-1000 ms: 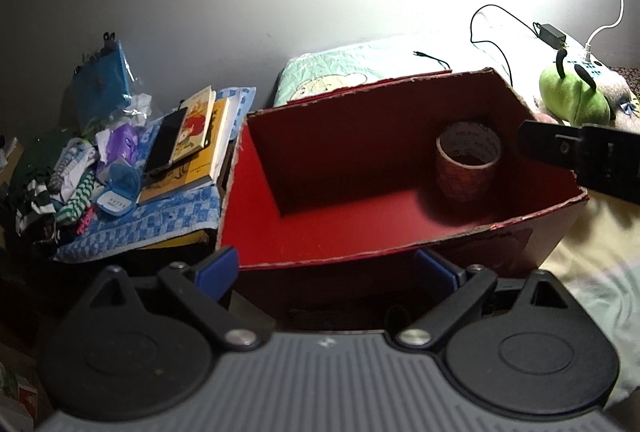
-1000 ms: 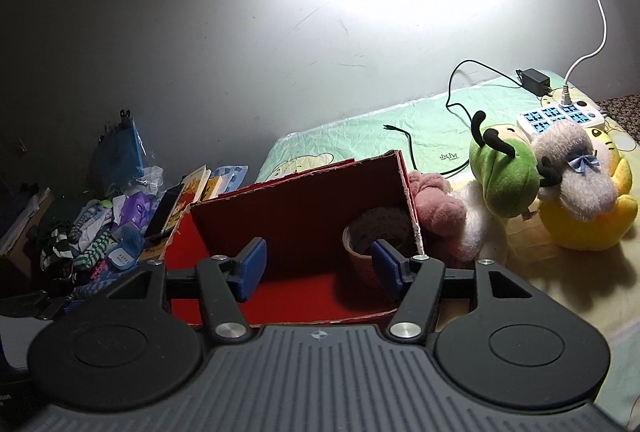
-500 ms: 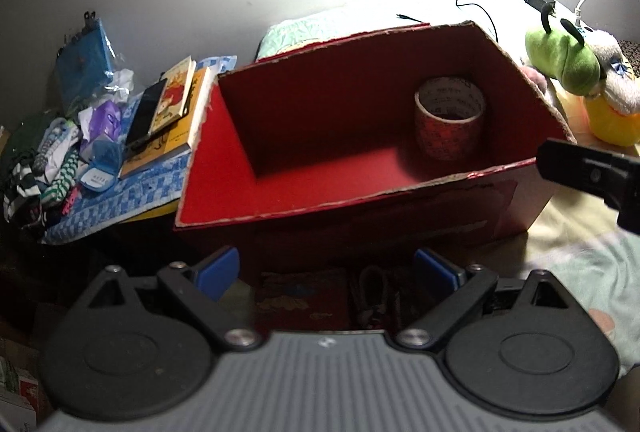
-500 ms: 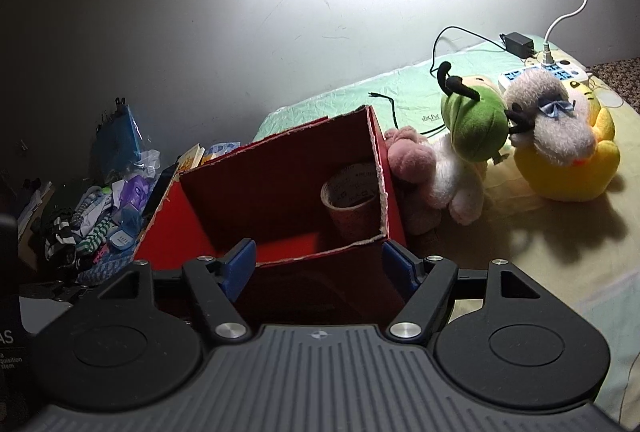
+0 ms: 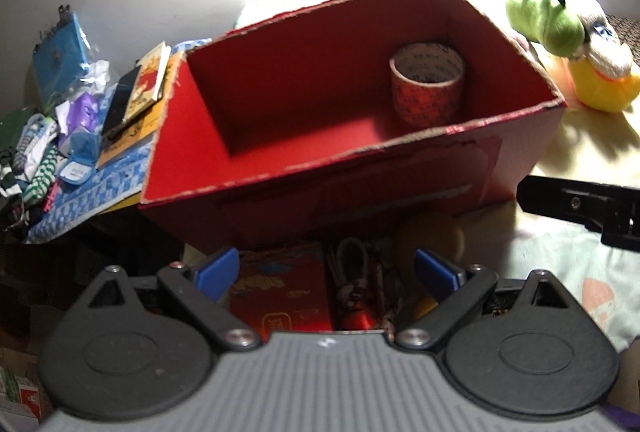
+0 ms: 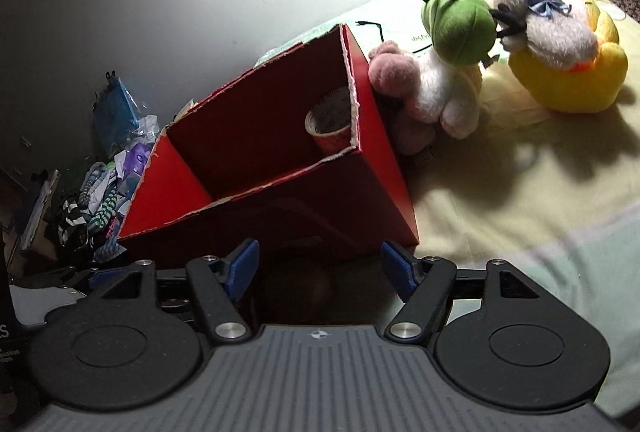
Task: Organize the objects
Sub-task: 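Withdraw the right gripper from the box toward the pine cone, then close the right gripper on the brown pine cone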
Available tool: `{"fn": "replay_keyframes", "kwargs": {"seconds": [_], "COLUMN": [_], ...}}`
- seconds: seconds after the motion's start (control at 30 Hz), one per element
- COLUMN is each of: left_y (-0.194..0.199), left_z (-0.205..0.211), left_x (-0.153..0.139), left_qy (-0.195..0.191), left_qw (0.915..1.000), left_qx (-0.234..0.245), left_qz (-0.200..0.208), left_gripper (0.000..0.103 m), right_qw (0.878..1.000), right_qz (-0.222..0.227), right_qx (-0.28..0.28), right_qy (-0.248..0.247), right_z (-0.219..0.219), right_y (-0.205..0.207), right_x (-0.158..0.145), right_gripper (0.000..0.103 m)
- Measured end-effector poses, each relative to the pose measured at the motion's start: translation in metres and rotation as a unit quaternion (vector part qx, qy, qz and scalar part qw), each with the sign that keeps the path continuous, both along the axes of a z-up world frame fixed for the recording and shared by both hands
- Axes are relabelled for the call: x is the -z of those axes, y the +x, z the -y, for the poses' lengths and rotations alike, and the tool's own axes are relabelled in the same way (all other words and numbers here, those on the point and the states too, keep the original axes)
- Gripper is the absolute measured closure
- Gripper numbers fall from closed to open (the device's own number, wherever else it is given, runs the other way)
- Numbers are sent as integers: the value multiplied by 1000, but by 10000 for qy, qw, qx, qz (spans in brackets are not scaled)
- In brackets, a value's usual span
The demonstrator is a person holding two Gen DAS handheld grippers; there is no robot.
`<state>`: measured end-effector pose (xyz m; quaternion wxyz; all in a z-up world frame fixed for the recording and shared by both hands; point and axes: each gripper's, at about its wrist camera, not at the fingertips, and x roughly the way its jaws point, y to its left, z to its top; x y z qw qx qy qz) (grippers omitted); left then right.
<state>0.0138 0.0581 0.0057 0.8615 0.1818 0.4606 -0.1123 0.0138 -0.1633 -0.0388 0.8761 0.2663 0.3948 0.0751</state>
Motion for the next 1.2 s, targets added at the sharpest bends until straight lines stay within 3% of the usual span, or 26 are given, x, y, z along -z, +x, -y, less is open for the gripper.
{"fn": "replay_keyframes", "kwargs": {"seconds": [0.2,0.37,0.5,0.77,0.97,1.2], "left_y": [-10,-33,-42,-46,-35,-29], "left_z": [-8,-9,-1,22,23,31], "left_x": [4,3,11,37,48,57], "left_qy": [-533,-978,-1280,-1318,-1555,-1634], "left_qw": [9962,9833,9716,9625,9581,9557], "left_qx": [579,1456,1863,2091,1977,1973], "left_qz": [-371,-478,-706,-1121,-1373,-1451], "left_gripper": [14,17,24,31,32,35], "right_qw": [9984,9937,9873,9817,9785,9743], "right_qz": [-412,-811,-1090,-1367,-1503,-1635], "right_qx": [-311,-487,-481,-538,-555,-543], "right_qy": [246,607,1051,1215,1297,1450], "right_z": [1,6,13,16,16,21], "right_y": [-3,-6,-6,-8,-9,-8], "right_x": [15,29,39,43,53,62], "right_gripper": [36,36,36,36,37,47]}}
